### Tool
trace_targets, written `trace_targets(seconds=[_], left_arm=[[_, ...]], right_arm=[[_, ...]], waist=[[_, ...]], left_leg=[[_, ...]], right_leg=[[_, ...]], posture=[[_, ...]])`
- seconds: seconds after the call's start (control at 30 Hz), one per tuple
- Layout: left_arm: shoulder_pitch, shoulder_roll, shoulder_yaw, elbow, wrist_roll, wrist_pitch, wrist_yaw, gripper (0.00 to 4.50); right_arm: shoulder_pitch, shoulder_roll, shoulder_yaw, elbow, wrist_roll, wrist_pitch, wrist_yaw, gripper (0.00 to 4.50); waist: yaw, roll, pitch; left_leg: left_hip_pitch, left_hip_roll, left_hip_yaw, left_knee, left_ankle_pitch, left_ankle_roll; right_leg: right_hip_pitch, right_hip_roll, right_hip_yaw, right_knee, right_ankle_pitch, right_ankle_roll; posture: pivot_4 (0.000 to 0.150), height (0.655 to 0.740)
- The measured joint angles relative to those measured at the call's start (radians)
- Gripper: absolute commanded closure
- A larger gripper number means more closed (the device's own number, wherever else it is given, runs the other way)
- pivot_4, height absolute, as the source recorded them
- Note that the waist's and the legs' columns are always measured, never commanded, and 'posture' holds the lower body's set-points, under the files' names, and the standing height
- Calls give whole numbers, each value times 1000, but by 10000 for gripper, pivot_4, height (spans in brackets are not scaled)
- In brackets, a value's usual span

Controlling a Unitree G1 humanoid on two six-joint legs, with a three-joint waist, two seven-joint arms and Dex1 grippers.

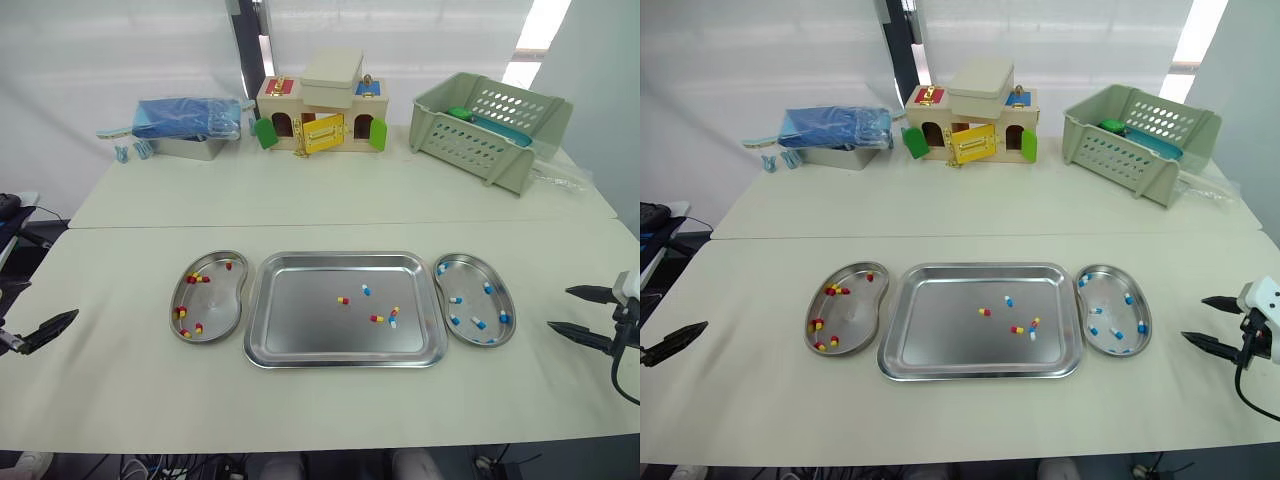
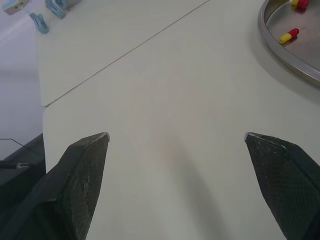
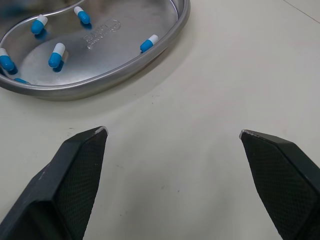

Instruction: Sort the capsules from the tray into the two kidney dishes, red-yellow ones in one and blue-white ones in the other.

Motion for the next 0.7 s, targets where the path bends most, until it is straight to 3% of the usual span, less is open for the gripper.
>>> trace_targets(seconds=[0.2,0.37,0.5,0.7], left_arm=[[22,-36,-31,-107,7,20,-3,0],[30,-45,-110,-319,2,158,-16,0],[-41,-59,-211,-479,-8,269,-23,0],[-246,-167,-488,-635,7,362,-65,0]], right_arm=[[125,4,-24,-107,33,14,20,121],[386,44,-105,-409,139,72,51,121],[571,124,-130,-636,200,112,47,121],[672,366,-107,-869,251,77,-70,121]], waist=[[2,0,0],[14,0,0],[22,-1,0],[27,-1,-1]], left_leg=[[-1,0,0,0,0,0],[-1,0,-1,1,0,0],[-1,0,-1,2,0,0],[0,0,-1,3,0,0]], right_leg=[[0,0,0,0,0,0],[1,0,-1,0,0,0],[2,0,0,0,0,0],[2,0,-1,0,0,0]], posture=[[1500,7400],[1500,7400],[1500,7400],[1500,7400]])
